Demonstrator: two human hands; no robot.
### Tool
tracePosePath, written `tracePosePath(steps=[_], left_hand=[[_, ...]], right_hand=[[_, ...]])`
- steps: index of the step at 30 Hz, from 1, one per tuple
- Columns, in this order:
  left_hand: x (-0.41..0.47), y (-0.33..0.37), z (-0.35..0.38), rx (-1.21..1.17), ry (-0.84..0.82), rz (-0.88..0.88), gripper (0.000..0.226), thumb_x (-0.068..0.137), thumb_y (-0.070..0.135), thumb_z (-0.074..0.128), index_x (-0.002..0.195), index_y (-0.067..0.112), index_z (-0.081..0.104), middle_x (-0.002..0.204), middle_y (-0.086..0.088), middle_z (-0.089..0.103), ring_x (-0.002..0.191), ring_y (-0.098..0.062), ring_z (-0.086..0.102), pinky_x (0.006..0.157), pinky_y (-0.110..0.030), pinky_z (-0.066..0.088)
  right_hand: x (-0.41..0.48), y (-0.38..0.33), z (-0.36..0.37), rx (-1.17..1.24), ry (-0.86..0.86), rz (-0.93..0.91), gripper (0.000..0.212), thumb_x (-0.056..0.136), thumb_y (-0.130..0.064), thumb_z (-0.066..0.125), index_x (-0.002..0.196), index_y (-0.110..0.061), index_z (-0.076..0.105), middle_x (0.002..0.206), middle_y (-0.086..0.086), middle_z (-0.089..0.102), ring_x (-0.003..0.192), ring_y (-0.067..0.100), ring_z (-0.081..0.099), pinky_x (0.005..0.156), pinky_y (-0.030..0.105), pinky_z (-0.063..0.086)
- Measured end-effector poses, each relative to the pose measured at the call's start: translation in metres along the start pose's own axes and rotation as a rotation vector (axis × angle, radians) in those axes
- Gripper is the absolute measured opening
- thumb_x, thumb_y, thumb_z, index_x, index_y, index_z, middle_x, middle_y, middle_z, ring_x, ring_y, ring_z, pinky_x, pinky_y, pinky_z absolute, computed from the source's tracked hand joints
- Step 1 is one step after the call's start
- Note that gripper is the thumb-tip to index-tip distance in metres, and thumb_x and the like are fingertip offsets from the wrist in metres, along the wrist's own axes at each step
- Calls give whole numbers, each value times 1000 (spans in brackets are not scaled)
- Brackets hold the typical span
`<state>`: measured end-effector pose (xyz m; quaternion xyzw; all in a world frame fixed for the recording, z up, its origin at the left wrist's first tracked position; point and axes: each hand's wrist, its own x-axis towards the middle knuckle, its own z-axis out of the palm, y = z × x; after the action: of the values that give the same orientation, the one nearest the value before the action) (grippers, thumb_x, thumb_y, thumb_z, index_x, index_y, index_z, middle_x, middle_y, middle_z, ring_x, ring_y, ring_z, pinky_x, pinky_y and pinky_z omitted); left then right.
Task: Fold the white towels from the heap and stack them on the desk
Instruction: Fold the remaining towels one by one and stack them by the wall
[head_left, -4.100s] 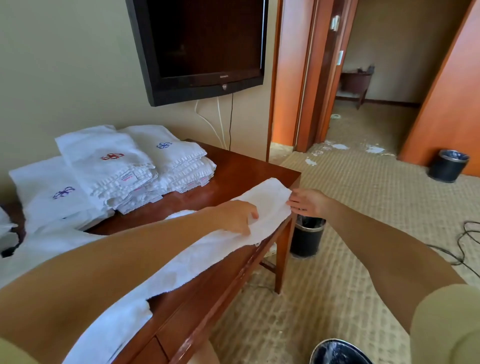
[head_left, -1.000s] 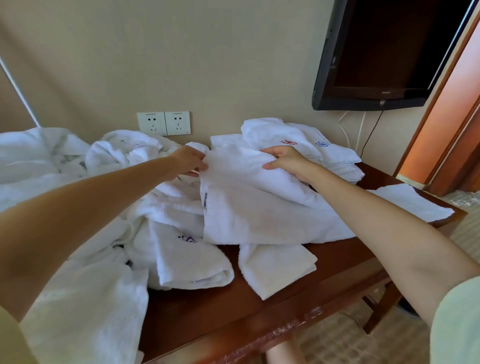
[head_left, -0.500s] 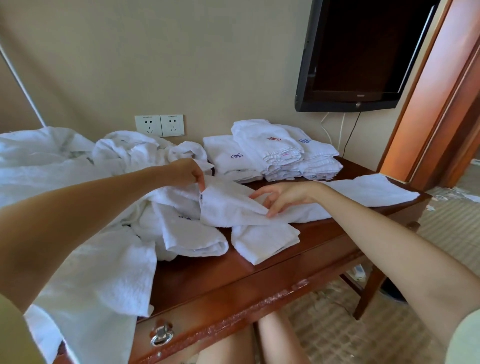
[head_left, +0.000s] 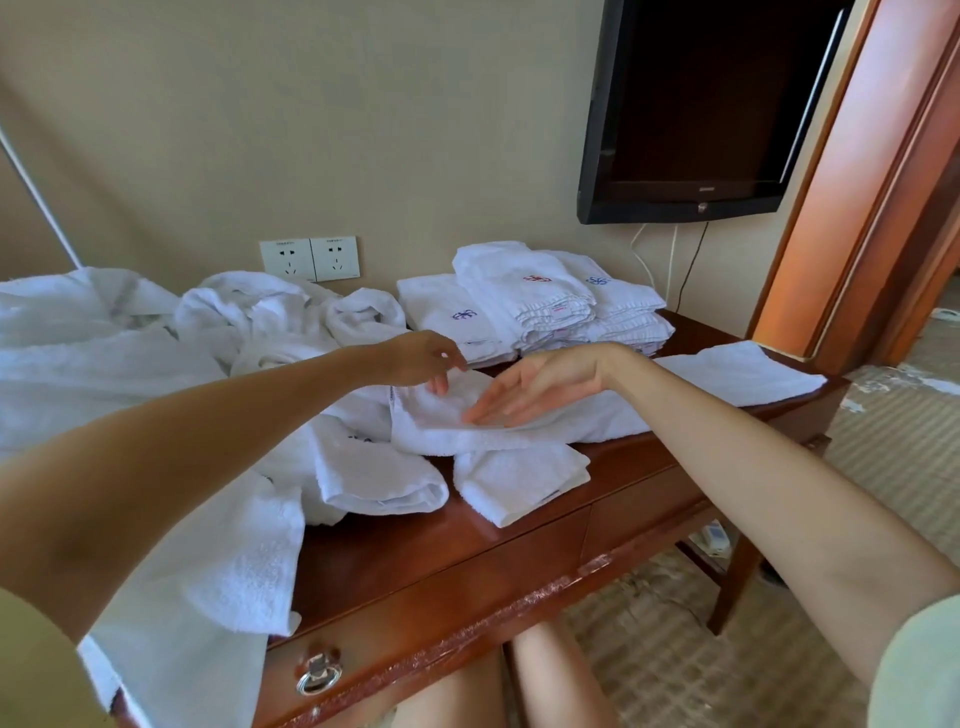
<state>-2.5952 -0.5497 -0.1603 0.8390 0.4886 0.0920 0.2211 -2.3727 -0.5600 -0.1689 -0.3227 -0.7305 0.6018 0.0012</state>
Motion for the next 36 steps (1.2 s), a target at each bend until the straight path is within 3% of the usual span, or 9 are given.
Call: tracePosePath(steps=[7,12,17,20,24,27,30,32,36], left_hand=[[9,21,16,245,63,63,22,92,34,59,108,23,68,105,7,62,101,-13,58,90,-27,46],[40,65,54,329,13,143,38,88,49,61,118,26,60,113,7,62,109,-12,54,94,-29,41],[74,90,89,456,18,164,41,90,48,57,122,24,54,118,3,60,111,-19,55,80,-25,35],[81,93,98,481,28,129,35,93,41,52,121,21,53,117,0,61,109,-22,57,87,-29,42],[86,87,102,441,46,77,34,93,41,49,114,16,58,113,-1,64,105,-21,59,86,-30,47],[91,85,106,423,55,56,36,95,41,47,116,15,59,115,-2,63,108,-23,58,90,-32,47],[94,85,110,417,64,72,26,96,32,46,114,17,58,111,-1,62,108,-23,57,84,-29,43],[96,82,108,345,71,63,14,92,30,53,102,22,60,96,5,60,103,-19,59,75,-26,41],[97,81,98,226,110,56,2,88,26,61,88,24,59,93,10,61,96,-15,60,72,-25,43]], right_hand=[[-39,46,-30,200,1001,266,31,92,-13,63,123,-12,63,112,3,66,96,15,64,90,30,51],[-69,87,-41,516,1321,341,29,95,-11,58,122,0,56,89,12,65,67,20,58,62,30,49],[-86,110,-46,727,1370,315,35,95,-31,60,115,-6,46,104,19,66,69,27,64,63,31,53],[-80,119,-57,604,1497,404,54,91,-45,61,124,-6,48,88,12,70,64,20,65,50,24,45],[-67,126,-69,413,1624,450,82,84,-59,61,139,-6,31,102,8,69,77,20,68,66,28,51],[-61,129,-71,443,1585,474,73,83,-41,70,134,-5,33,81,6,64,66,17,65,74,32,59],[-63,131,-74,467,1540,475,68,85,-10,61,144,-4,29,102,13,67,63,18,65,60,28,58],[-67,133,-78,467,1527,407,52,85,-5,54,136,-6,42,110,16,65,70,21,66,50,24,52],[-80,117,-77,526,1576,126,19,90,-9,58,109,-9,61,92,5,60,71,16,62,65,27,54]])
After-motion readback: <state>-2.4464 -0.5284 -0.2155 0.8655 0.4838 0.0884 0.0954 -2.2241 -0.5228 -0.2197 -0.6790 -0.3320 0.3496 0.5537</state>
